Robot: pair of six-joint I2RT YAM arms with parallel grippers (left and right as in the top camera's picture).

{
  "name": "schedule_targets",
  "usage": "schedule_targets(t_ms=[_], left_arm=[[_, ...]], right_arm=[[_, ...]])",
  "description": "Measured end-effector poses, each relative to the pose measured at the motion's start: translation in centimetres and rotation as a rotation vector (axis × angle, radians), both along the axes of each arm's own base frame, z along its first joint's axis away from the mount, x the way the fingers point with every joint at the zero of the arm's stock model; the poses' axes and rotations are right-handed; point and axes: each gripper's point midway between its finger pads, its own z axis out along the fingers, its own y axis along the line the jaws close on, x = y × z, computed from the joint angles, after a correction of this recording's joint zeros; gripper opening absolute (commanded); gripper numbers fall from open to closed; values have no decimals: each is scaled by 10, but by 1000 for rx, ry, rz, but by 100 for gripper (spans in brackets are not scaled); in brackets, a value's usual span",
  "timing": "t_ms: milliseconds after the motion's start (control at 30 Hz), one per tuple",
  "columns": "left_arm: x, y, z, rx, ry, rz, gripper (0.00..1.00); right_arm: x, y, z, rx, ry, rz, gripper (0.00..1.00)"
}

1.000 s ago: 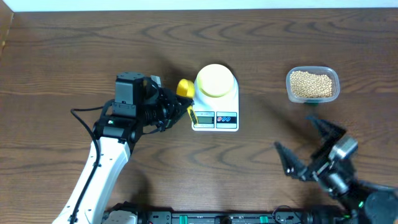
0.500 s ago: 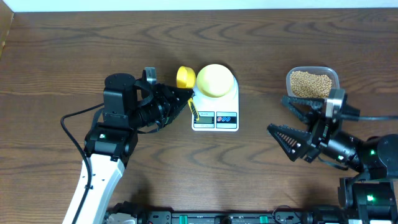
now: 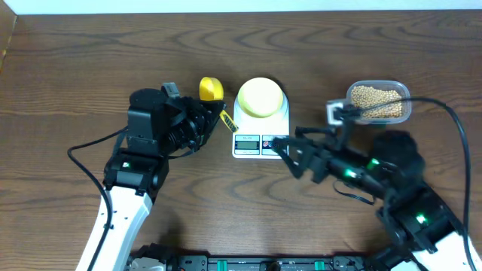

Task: Scoop item into bowl and weigh 50g on scale
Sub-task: 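Bring the right gripper to the scoop handle and grasp it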

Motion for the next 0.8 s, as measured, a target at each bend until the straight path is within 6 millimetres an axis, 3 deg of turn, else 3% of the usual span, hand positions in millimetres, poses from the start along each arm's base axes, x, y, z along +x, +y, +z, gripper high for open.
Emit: schedule_targets(t_ms=[100, 167, 467, 567, 800], left_arm=[[-4, -13, -2, 23, -5, -8, 12], [-6, -20, -3, 31, -4, -12, 12], [-1, -21, 6, -43, 22, 60, 12], [-2, -20, 14, -72, 15, 77, 12], [-2, -19, 16, -81, 18, 91, 12]], right_arm=[[11, 33, 5, -53, -13, 28, 87], [16, 50, -2, -86, -4, 38, 82], [45, 48, -30, -192, 5, -112, 69], [52, 60, -32, -173, -2, -93, 68], [47, 72, -29, -147, -9, -56, 56]])
